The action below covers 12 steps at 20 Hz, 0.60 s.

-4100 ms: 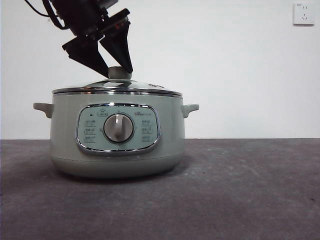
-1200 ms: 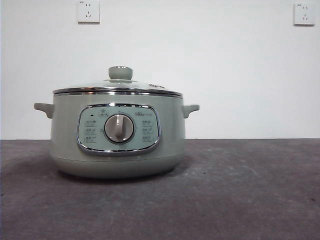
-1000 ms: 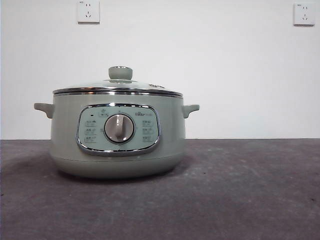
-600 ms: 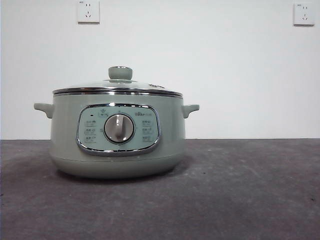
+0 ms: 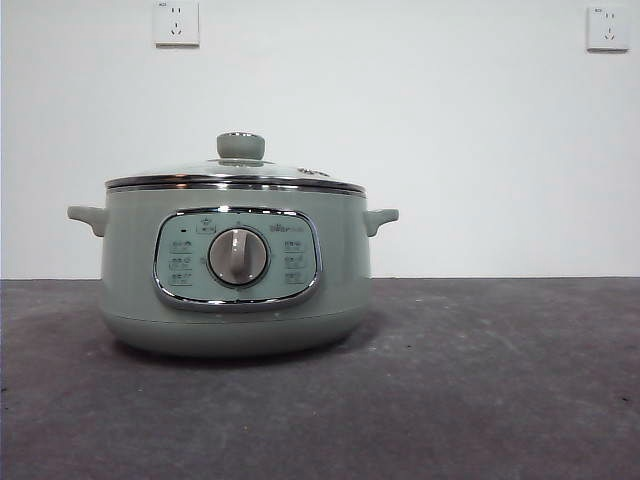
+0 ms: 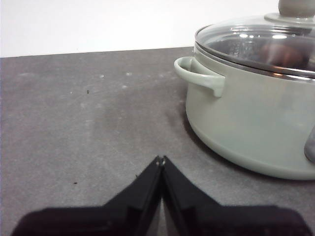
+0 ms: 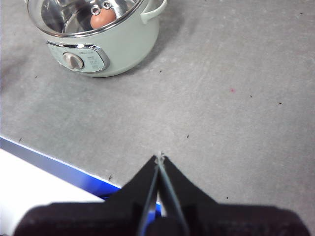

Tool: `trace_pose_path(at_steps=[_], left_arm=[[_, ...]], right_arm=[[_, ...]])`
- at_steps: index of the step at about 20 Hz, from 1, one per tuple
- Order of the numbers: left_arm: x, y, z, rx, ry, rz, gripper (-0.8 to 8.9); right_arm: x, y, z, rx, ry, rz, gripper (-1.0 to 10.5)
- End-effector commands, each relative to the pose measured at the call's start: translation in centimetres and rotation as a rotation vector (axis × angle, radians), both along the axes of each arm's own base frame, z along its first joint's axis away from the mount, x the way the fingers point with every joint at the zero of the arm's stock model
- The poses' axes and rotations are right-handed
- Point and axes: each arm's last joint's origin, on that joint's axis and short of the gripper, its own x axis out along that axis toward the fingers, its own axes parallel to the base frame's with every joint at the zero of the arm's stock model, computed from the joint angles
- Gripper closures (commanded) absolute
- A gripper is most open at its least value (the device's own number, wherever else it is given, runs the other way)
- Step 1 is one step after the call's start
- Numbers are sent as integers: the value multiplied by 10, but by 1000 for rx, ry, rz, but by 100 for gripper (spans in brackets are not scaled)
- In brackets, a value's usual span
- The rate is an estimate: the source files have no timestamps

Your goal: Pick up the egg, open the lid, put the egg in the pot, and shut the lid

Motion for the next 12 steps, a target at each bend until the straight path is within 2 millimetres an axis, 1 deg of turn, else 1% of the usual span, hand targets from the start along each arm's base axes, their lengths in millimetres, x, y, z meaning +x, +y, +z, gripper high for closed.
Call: trace_pose_path(at_steps=[1,5,12], left_arm=[[-2,0,-3,-29,-11,15,817],[-2,0,-3,-29,-17,9,817],[0,0,-6,-31,29,10,817]], right_arm=[[0,0,-3,-11,21,-9,945],[0,0,-3,-11,20,-9,945],[0,0,-3,-11,20,-9,945]])
